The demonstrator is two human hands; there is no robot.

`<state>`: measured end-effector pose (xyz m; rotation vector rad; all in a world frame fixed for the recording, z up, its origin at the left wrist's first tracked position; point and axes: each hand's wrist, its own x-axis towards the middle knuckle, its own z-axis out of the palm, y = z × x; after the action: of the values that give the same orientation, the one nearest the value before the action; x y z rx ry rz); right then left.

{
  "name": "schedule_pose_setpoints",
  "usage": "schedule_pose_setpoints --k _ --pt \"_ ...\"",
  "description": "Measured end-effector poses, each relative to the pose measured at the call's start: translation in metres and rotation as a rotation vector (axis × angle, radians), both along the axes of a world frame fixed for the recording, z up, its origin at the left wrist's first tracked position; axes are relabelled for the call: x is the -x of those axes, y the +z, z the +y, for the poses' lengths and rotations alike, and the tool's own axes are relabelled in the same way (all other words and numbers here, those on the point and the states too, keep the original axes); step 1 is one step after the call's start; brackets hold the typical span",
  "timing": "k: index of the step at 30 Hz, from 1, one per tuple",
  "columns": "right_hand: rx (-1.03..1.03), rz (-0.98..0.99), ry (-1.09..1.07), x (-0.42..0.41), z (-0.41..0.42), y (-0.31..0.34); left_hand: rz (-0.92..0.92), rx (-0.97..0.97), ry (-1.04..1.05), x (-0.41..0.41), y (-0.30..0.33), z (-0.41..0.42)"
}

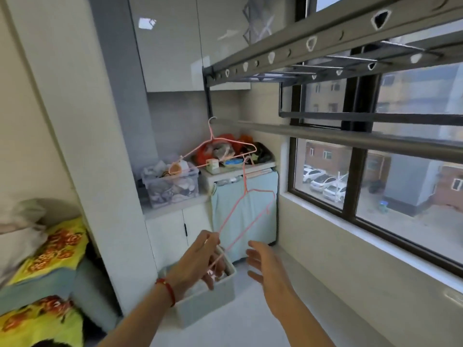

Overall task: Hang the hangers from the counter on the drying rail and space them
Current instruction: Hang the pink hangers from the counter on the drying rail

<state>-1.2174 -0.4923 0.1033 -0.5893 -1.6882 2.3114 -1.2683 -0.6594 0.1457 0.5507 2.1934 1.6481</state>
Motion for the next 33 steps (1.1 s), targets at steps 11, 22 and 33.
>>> schedule_pose_setpoints --k 11,22,33 --pt "-0.068 0.175 -0.025 0.162 0.019 0.036 -0.085 -0.127 -0.029 0.237 0.053 -0.018" --pt "-0.178 0.178 -0.2 0.31 -0.018 0.055 -0.13 -0.178 -0.272 0.434 0.078 -0.014" --pt "-0.286 0.098 -0.273 0.348 -0.033 0.037 -0.175 -0.147 -0.347 0.498 0.055 -0.002"
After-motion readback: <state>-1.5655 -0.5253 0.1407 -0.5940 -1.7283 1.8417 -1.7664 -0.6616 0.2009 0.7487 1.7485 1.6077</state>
